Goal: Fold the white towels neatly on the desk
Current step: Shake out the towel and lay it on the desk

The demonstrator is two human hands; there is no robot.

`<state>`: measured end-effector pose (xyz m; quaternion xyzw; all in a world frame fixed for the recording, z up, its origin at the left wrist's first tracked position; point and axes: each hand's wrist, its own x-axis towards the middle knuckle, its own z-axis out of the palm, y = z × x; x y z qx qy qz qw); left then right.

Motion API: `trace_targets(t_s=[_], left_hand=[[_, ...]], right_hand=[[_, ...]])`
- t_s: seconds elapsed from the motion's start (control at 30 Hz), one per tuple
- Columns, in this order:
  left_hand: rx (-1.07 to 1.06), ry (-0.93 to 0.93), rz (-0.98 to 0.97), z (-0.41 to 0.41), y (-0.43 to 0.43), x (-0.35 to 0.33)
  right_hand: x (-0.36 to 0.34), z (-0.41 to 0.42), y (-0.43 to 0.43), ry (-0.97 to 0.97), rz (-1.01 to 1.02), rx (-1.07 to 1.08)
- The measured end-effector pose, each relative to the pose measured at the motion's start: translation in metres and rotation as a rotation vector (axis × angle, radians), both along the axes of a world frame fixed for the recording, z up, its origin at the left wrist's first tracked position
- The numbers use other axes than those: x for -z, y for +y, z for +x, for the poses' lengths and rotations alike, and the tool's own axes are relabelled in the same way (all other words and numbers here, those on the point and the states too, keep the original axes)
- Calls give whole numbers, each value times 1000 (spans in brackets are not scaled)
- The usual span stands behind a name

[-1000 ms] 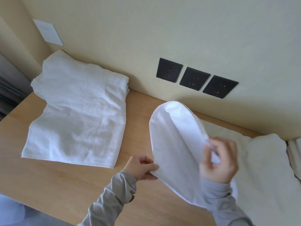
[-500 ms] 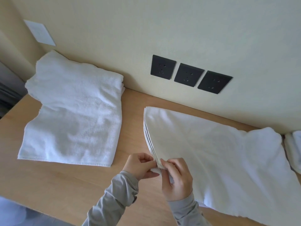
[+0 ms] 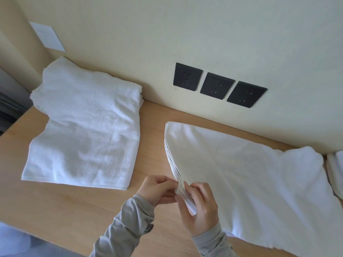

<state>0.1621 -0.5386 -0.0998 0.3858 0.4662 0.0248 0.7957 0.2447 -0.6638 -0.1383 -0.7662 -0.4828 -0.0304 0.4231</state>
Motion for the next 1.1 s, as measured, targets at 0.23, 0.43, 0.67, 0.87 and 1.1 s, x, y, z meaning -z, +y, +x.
trace_targets(t_s=[0.23,0.43,0.67,0.87,1.1], left_hand=[[45,-29,-33,3,2,4],[49,68,82,20,27,25],[1,188,501,75,87,75],[310,204,910,113,130,81],[481,205,1233,143,153,80]], right_hand=[[-1,14,5,26,-27,35],[-14,30,-1,100,85,174],[-33,52,-17,149,148,247],[-43,68,-26,180,165,327],[-49,71,-22,168,191,339]])
